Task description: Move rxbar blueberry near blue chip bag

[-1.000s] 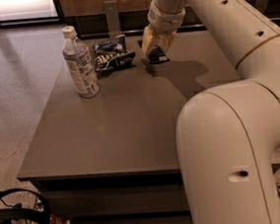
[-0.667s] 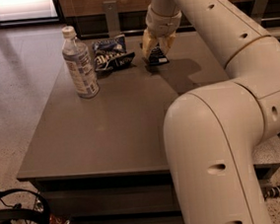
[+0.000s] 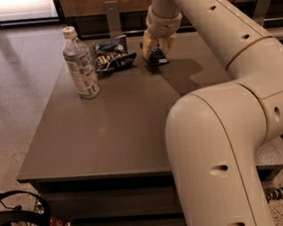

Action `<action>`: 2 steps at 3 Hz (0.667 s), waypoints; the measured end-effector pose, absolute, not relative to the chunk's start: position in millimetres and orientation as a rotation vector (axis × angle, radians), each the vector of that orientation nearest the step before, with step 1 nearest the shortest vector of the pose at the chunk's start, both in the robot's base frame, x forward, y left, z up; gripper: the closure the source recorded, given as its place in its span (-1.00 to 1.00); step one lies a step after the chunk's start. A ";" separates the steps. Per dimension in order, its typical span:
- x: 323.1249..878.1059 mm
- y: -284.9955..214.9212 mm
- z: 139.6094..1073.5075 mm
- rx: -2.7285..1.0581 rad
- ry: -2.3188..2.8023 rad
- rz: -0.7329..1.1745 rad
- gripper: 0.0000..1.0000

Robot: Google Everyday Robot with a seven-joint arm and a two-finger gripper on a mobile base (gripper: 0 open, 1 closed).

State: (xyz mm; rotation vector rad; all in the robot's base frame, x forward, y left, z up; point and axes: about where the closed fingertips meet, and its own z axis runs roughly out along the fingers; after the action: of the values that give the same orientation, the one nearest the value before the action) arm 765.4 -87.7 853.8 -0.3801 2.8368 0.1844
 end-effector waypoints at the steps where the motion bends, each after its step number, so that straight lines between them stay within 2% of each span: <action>1: 768.6 -85.0 850.6 -0.382 2.831 0.188 -0.40; 2: 771.4 -82.5 847.3 -0.383 2.827 0.191 -0.86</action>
Offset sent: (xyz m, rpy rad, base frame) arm 0.0030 0.0024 -0.0029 0.0029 -0.0047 0.0014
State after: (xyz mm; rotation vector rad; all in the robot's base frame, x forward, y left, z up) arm 771.4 -82.5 847.3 -0.3834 2.8269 0.1909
